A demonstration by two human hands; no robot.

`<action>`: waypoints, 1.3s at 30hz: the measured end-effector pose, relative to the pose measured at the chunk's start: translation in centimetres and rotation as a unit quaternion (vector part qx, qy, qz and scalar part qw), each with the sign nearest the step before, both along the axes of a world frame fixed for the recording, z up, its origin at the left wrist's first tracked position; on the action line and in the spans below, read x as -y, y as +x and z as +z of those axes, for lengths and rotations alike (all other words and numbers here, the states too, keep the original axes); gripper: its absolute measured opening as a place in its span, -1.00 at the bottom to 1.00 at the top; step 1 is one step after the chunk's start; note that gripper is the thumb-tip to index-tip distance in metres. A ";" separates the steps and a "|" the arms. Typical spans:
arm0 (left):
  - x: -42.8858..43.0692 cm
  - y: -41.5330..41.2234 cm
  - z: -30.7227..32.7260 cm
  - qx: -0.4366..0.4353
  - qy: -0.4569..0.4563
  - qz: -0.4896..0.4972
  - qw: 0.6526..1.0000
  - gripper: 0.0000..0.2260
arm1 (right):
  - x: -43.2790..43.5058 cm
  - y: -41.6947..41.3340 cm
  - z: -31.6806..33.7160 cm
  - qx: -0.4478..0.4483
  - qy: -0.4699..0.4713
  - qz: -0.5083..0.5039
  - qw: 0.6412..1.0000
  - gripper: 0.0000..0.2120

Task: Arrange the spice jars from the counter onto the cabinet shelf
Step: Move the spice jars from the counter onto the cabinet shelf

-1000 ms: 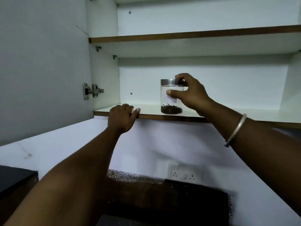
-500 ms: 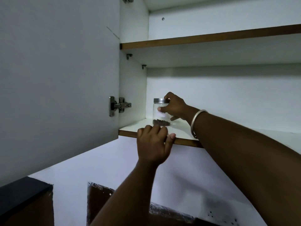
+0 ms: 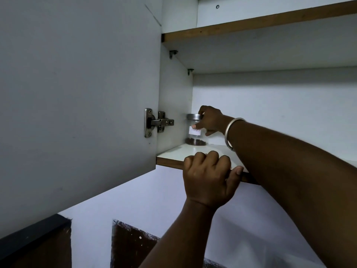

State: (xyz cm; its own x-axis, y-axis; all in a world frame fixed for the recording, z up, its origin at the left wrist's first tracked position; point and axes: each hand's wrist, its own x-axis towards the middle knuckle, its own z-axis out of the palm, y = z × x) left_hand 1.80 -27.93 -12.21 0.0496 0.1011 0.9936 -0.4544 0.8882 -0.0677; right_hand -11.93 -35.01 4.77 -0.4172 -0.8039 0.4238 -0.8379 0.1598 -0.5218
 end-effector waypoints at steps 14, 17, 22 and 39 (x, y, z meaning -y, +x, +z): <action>0.3 0.2 0.3 0.009 0.001 0.003 1.000 -0.56 | -2.4 0.4 -1.3 0.229 0.032 -0.004 0.973 0.12; 0.3 0.3 0.2 0.012 -0.006 0.003 1.000 -0.58 | -5.4 0.4 -1.5 0.249 0.125 0.004 0.960 -0.03; -0.5 1.2 0.7 0.063 0.035 0.005 0.997 -0.60 | -13.0 0.3 -3.0 0.294 0.124 0.020 0.948 -0.11; -22.4 11.7 -3.9 0.198 0.457 -0.406 0.766 -0.88 | -41.0 15.8 -17.8 -0.087 -0.035 0.024 0.995 -0.74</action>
